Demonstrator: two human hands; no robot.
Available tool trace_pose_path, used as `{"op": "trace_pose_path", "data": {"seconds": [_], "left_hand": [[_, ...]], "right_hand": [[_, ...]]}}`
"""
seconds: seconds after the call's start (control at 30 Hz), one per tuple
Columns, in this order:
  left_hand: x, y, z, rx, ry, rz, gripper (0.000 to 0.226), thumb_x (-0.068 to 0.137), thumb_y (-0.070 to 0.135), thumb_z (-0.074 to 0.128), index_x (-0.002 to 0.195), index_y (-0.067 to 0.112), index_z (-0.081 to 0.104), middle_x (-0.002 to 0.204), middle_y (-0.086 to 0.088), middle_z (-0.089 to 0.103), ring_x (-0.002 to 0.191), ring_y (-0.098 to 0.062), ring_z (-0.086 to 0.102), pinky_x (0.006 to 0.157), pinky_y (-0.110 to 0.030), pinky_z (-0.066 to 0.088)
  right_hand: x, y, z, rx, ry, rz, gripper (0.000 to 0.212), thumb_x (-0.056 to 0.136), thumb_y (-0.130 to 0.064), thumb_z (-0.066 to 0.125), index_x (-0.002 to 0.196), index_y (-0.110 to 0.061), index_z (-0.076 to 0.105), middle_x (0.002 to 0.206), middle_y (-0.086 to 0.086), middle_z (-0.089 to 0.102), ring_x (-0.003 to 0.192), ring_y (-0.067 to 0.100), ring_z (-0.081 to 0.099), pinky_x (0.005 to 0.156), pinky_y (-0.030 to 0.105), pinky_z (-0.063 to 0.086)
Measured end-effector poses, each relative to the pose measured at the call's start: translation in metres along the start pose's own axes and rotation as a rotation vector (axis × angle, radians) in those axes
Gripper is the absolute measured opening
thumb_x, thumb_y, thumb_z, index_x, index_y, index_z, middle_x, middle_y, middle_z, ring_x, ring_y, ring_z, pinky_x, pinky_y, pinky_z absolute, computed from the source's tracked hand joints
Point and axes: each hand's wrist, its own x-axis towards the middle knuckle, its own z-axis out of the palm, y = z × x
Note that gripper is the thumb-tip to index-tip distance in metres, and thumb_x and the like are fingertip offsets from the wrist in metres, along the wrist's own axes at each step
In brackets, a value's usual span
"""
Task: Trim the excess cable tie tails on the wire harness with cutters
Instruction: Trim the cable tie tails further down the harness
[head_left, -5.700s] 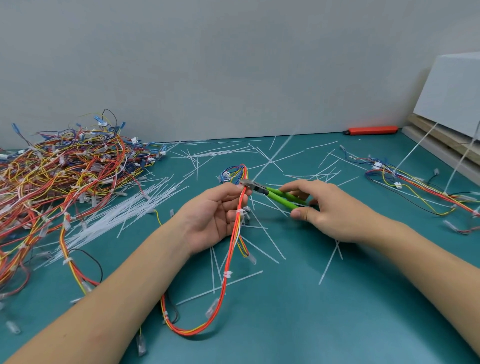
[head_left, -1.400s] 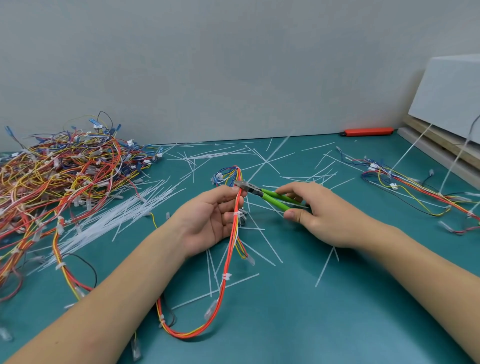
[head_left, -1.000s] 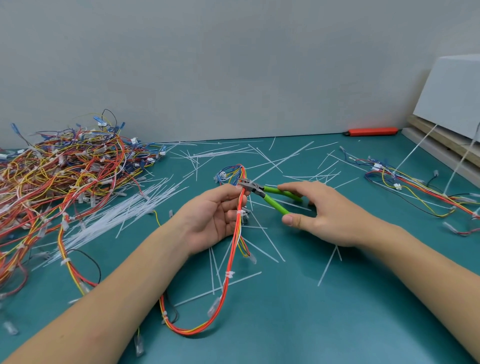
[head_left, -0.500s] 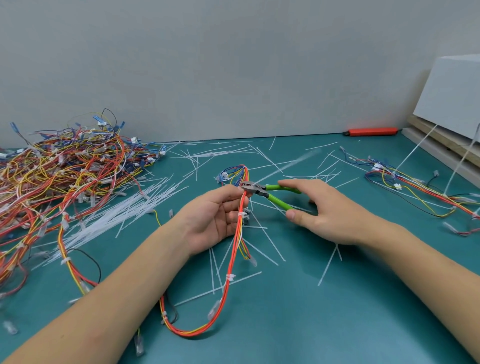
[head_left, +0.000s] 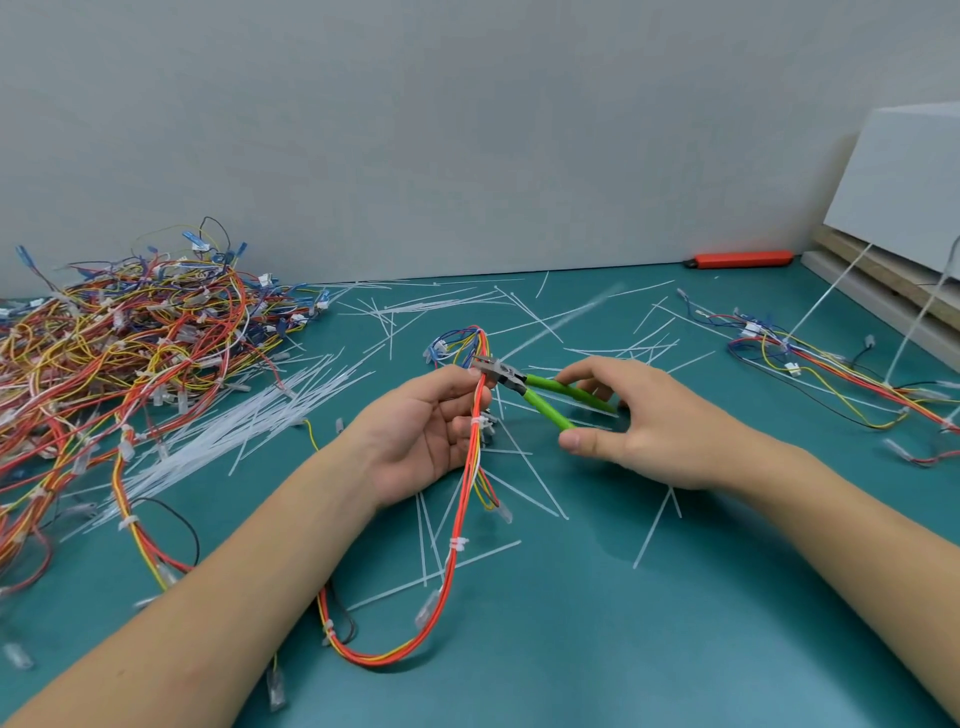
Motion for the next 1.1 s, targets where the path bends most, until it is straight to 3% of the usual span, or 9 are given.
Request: {"op": "trace_pose_path", "data": {"seconds": [0.23,0.4,0.47,0.63,0.8,0.93,1.1], "left_hand": [[0.000,0.000,0.000,-0.003,0.007,-0.002,0.009,0.093,0.019,0.064,0.089,0.012,0.069,0.074,0.000,0.067,0.044,-0.010,0.050,0.047,-0.023,0.046],[-0.001,0.000,0.001,0.019,-0.012,0.005,0.012,0.093,0.019,0.063,0.092,0.011,0.072,0.072,0.001,0.067,0.044,-0.010,0.050,0.047,-0.023,0.046],[-0.001,0.000,0.002,0.028,-0.019,0.008,0.014,0.093,0.018,0.063,0.091,0.011,0.074,0.072,0.000,0.067,0.044,-0.010,0.050,0.047,-0.023,0.046],[-0.002,0.000,0.002,0.016,-0.010,0.009,0.018,0.095,0.018,0.062,0.087,0.010,0.075,0.072,0.000,0.066,0.043,-0.010,0.049,0.045,-0.022,0.044],[-0.002,0.000,0.003,0.045,-0.013,0.002,0.013,0.091,0.019,0.063,0.093,0.010,0.073,0.071,0.001,0.066,0.043,-0.010,0.050,0.046,-0.022,0.045],[-0.002,0.000,0.002,0.044,-0.017,-0.001,0.013,0.090,0.020,0.064,0.089,0.011,0.074,0.071,0.001,0.066,0.044,-0.010,0.050,0.045,-0.022,0.044],[-0.002,0.000,0.001,0.034,-0.026,-0.004,0.014,0.080,0.021,0.069,0.087,0.011,0.075,0.072,0.001,0.065,0.045,-0.009,0.047,0.045,-0.022,0.044]], "right_hand": [[-0.001,-0.001,0.000,-0.020,-0.012,-0.017,0.075,0.074,-0.080,0.064,0.137,-0.041,0.051,0.128,-0.024,0.055,0.120,-0.006,0.049,0.100,0.017,0.040],[0.001,0.000,-0.002,-0.011,0.003,0.011,0.041,0.090,-0.046,0.077,0.124,-0.044,0.054,0.118,-0.018,0.060,0.106,-0.007,0.053,0.096,0.028,0.045],[0.001,0.000,-0.002,-0.008,0.017,0.023,0.037,0.092,-0.038,0.077,0.120,-0.045,0.053,0.115,-0.016,0.059,0.105,-0.007,0.052,0.094,0.029,0.045],[0.001,0.001,0.007,-0.008,0.075,0.011,0.050,0.093,-0.038,0.075,0.139,-0.035,0.054,0.131,-0.016,0.057,0.122,0.004,0.049,0.104,0.026,0.039],[0.001,0.003,0.007,-0.037,0.052,-0.014,0.062,0.097,-0.039,0.070,0.153,-0.035,0.044,0.149,-0.020,0.047,0.139,0.002,0.036,0.109,0.020,0.026],[0.001,0.003,0.010,-0.046,0.035,-0.012,0.058,0.099,-0.035,0.068,0.153,-0.031,0.045,0.147,-0.017,0.049,0.138,0.003,0.037,0.108,0.017,0.025],[0.002,0.002,0.003,-0.008,0.081,0.000,0.041,0.095,-0.028,0.074,0.134,-0.032,0.061,0.124,-0.014,0.062,0.117,0.004,0.053,0.099,0.021,0.039]]}}
